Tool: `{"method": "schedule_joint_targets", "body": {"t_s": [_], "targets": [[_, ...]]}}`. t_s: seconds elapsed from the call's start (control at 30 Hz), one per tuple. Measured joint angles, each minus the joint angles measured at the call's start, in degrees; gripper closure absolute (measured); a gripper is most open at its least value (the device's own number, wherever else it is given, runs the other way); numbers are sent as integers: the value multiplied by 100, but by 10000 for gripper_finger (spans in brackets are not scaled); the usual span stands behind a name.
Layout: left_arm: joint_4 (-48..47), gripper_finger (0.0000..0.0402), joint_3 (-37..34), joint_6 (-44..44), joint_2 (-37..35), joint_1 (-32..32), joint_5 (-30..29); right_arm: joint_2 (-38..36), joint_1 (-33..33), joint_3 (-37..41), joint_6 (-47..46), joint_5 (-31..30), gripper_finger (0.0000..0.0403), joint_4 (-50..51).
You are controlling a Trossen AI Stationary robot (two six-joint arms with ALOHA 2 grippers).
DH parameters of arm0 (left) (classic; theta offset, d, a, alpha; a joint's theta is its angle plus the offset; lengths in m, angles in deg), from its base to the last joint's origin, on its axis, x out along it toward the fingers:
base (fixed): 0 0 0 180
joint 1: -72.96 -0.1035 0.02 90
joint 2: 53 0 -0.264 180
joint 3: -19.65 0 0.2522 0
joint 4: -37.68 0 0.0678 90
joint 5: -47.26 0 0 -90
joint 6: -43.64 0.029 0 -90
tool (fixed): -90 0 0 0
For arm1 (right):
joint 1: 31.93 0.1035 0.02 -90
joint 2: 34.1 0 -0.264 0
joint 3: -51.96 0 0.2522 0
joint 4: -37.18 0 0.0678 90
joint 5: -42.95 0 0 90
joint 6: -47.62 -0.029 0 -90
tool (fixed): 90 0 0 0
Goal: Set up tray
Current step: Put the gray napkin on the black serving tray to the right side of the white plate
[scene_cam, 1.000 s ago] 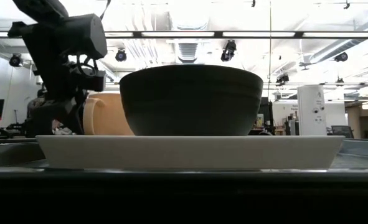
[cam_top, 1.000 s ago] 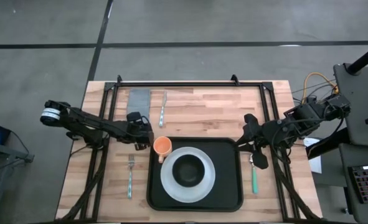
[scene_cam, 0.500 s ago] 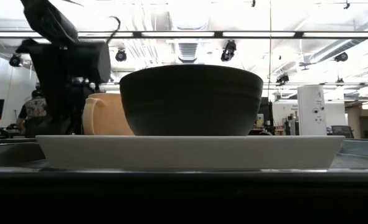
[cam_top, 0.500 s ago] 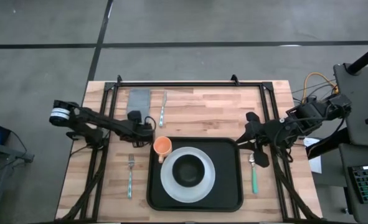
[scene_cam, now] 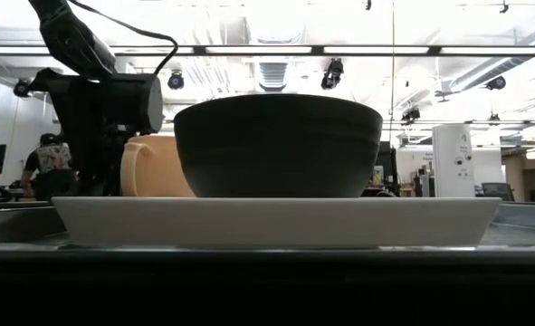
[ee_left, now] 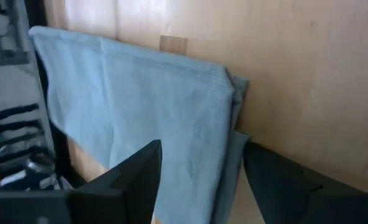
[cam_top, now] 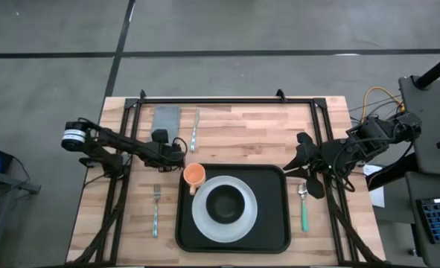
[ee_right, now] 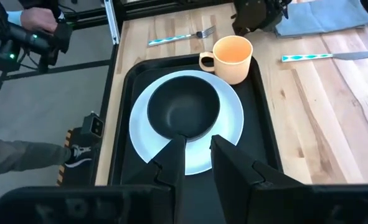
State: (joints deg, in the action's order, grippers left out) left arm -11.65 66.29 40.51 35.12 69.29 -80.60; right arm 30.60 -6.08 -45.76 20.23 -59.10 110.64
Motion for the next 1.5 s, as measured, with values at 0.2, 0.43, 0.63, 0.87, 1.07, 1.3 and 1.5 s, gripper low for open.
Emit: {"method": "schedule_joint_targets", "body": {"t_s": [0.2, 0.43, 0.63, 0.87, 1.07, 1.3, 1.5], "targets": [[239, 299, -170, 203, -69, -64, 701, -1, 2, 0, 41, -9, 335, -140], [335, 394, -185, 195, -66, -292, 981, -1, 2, 0, 80, -9, 335, -201], [176, 401, -116, -444, -573, -321, 1034, -1, 0, 0, 111, -188, 335, -199], [-740, 401, 445, -800, -1472, -321, 1072, -2, 1, 0, 151, -315, 335, -204], [-1344, 401, 871, -833, -1675, -321, 929, -3, 0, 0, 150, -321, 335, -336], [-2201, 402, 1891, -851, -1334, -312, 1225, 6, 0, 0, 147, -321, 335, -523], [-3175, 402, 3614, -961, -934, -315, 1237, 27, 0, 0, -66, -325, 335, -526]]}}
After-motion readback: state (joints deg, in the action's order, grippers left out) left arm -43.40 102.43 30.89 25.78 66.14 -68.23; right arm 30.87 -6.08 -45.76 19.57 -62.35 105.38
